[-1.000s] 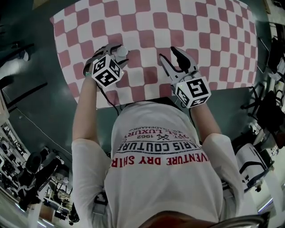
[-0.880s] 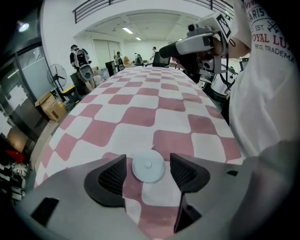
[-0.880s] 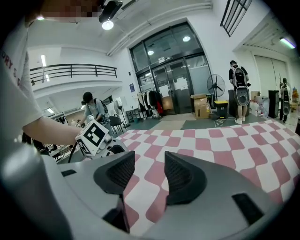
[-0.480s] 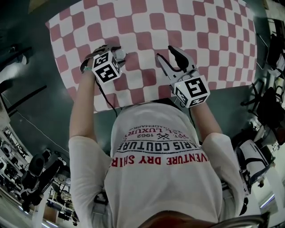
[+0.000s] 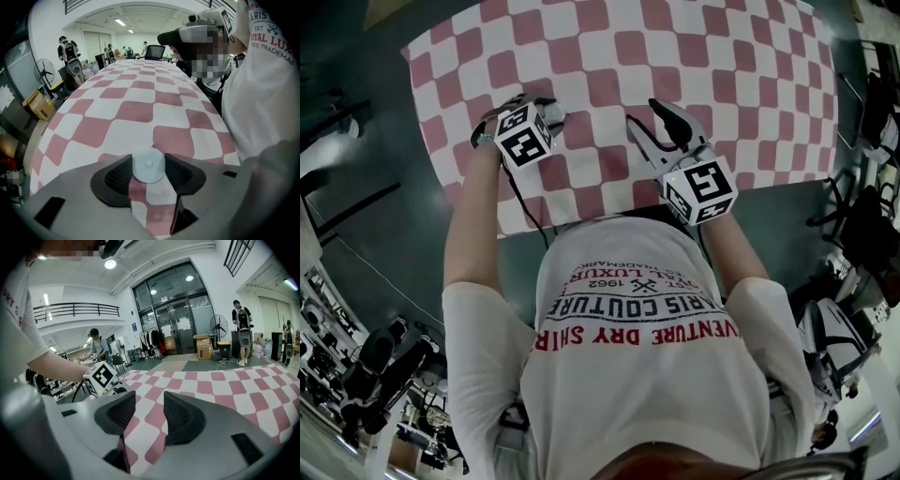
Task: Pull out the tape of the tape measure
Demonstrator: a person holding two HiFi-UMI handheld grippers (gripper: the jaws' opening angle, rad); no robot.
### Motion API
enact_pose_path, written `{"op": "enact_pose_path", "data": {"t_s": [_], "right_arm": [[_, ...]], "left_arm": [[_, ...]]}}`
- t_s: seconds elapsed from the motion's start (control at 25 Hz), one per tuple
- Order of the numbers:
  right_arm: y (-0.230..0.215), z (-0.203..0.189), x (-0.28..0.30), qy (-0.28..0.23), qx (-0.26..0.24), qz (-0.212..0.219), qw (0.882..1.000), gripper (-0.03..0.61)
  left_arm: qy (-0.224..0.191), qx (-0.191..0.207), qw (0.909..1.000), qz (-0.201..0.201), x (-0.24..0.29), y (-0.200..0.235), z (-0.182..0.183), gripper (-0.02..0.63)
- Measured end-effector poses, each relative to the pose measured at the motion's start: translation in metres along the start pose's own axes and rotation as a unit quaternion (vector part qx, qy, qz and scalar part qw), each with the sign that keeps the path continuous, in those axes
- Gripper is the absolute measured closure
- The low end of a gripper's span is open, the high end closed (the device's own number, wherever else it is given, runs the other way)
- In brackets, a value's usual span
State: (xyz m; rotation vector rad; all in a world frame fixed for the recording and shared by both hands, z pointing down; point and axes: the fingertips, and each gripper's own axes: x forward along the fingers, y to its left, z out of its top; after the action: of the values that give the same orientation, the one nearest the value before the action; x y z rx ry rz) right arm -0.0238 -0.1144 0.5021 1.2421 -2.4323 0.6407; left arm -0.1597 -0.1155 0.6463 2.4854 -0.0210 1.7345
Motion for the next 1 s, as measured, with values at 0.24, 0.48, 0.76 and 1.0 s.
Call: {"op": "enact_pose_path", "data": {"t_s": [0.24, 0.48, 0.76, 1.0], "right_arm": [[-0.002, 0.006, -0.015, -0.007, -0.013, 0.002, 1.0, 0.376], [-0.008, 0.01, -0.032, -0.008, -0.042, 0.015, 0.999, 0.392], [-0.004, 0.034, -0.06, -0.011, -0.116, 0.099, 0.988, 0.402], [0.016, 0.045, -0.087, -0.001, -0.187, 0.19, 0.964, 0.407]], "left_arm": [[0.019, -0.01, 0.9994, 0.029, -0.01, -0.006, 0.01, 0.381], [-0.035, -0.033, 0.9971, 0.06, -0.042, -0.019, 0.053, 0.38], [-0.1, -0.037, 0.9898, 0.094, -0.083, -0.038, 0.112, 0.38], [-0.15, -0.028, 0.9826, 0.105, -0.119, -0.056, 0.159, 0.38]]}}
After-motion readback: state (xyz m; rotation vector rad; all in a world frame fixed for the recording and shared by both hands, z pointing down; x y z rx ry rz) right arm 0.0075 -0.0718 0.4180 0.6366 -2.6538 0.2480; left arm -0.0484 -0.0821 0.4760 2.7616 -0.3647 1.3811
